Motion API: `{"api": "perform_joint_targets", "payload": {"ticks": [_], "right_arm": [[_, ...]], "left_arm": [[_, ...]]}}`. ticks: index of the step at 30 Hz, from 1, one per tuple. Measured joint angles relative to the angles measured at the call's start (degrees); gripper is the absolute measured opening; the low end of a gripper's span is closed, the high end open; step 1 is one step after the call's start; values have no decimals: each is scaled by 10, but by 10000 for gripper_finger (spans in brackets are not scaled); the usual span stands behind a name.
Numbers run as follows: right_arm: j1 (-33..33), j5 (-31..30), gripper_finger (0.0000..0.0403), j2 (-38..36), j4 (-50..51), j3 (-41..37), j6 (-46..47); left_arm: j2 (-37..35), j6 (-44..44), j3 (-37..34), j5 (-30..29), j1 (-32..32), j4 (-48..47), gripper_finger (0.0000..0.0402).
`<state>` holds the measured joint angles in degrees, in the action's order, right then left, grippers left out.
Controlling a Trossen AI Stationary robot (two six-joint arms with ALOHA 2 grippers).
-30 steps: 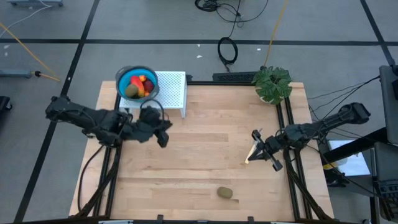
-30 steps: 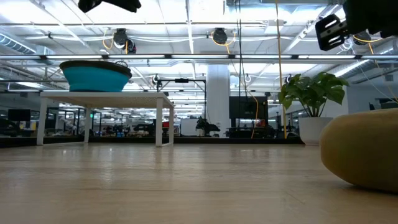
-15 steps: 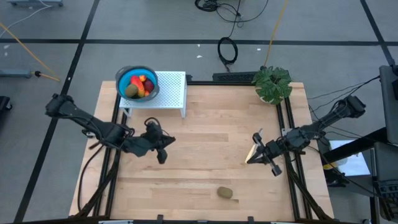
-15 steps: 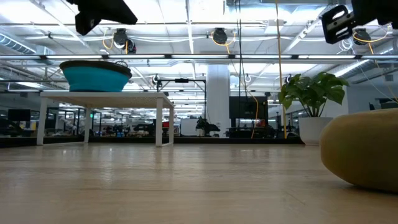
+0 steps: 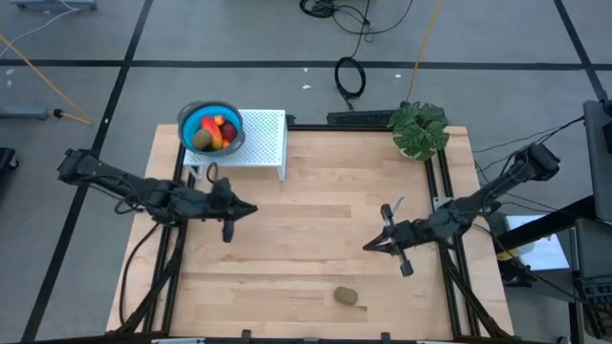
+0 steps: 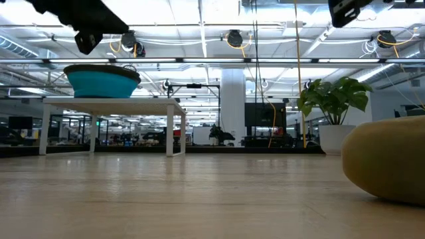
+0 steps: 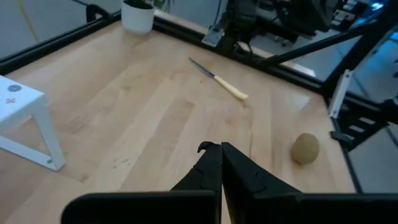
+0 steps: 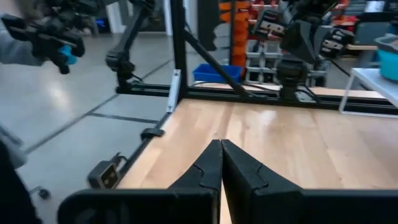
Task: Pick & Place Fruit
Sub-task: Put the kiwi into the blue strainer bowl on the shelf
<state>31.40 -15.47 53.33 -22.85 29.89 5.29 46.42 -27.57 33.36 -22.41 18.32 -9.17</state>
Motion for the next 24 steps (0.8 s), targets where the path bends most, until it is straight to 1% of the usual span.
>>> {"api": "perform_joint_targets", "payload": {"ticks": [3,7,9,12,21,24], "right_arm": [[8,-21,0,38,8,29,0],[19,-53,0,82,51,77,1],[24,-56,0,102,73,103,4],[26,-57,0,131,104,138,29],[29,-55,0,210,247,260,84],[35,-54,0,237,305,308,99]], "left_arm": [[-49,18,-27,24,-18,-1,3],[-109,35,-56,62,-37,-1,4],[-134,41,-68,74,-42,-4,4],[-167,54,-85,75,-43,-13,1],[-248,87,-133,76,-42,-23,4],[-270,96,-144,91,-42,-24,5]]}}
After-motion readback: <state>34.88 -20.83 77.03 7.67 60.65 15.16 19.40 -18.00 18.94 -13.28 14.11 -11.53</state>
